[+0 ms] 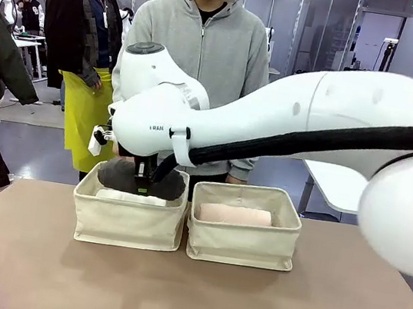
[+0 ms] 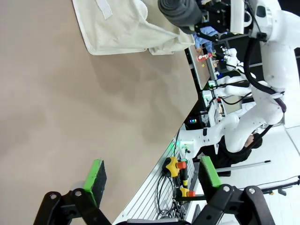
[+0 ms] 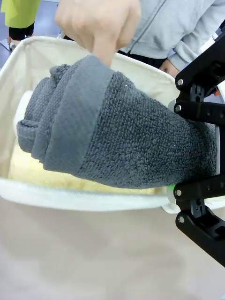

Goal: Divide the towels into two baskets.
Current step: Pick up one hotel-folded towel from the bottom of the table and place it in the Fabric basket indicated by the person.

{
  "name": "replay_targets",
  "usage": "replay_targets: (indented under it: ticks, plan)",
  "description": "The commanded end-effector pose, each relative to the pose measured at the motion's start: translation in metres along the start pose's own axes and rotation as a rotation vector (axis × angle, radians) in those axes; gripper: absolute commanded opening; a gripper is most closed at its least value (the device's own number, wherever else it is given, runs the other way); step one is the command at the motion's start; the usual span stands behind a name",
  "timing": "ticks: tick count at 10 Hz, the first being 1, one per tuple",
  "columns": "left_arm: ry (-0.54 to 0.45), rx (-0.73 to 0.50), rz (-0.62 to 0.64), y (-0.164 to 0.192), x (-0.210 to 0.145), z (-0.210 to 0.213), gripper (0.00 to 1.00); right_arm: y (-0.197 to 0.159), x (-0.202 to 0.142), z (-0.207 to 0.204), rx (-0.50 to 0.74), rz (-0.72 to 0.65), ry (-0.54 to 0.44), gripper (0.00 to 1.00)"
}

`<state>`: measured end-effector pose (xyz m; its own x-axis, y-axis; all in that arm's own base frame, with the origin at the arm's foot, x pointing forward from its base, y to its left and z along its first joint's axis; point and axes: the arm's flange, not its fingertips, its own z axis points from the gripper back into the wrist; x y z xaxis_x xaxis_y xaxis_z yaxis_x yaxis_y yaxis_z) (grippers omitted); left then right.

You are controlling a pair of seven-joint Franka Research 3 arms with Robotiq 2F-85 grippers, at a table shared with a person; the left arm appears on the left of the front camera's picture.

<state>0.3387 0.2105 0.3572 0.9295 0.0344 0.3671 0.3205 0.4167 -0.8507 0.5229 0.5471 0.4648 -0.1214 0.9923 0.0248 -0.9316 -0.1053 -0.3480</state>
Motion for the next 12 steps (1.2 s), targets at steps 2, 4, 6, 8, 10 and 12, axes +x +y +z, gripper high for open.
replay_targets:
  ticks: [2,4,6,8,10,12]
  plan:
    - [-0.013,-0.002,-0.003,-0.003,-0.001,0.002,1.0,-0.005,0.006,-0.007,-0.048,0.002,-0.006,0.47]
    - [-0.013,-0.002,-0.003,-0.003,-0.001,0.002,1.0,-0.003,0.003,-0.009,-0.048,0.005,-0.021,0.82]
    - [-0.013,-0.002,-0.003,-0.003,-0.001,0.002,1.0,-0.002,0.002,-0.009,-0.052,0.006,-0.029,1.0]
    - [-0.013,-0.002,-0.003,-0.003,-0.001,0.002,1.0,-0.003,0.0,-0.009,-0.056,-0.001,-0.032,1.0]
    - [-0.013,-0.002,-0.003,-0.003,-0.001,0.002,1.0,-0.002,-0.002,-0.01,-0.05,0.0,-0.035,1.0]
    - [-0.013,-0.002,-0.003,-0.003,-0.001,0.002,1.0,-0.001,-0.004,-0.007,-0.045,0.008,-0.037,1.0]
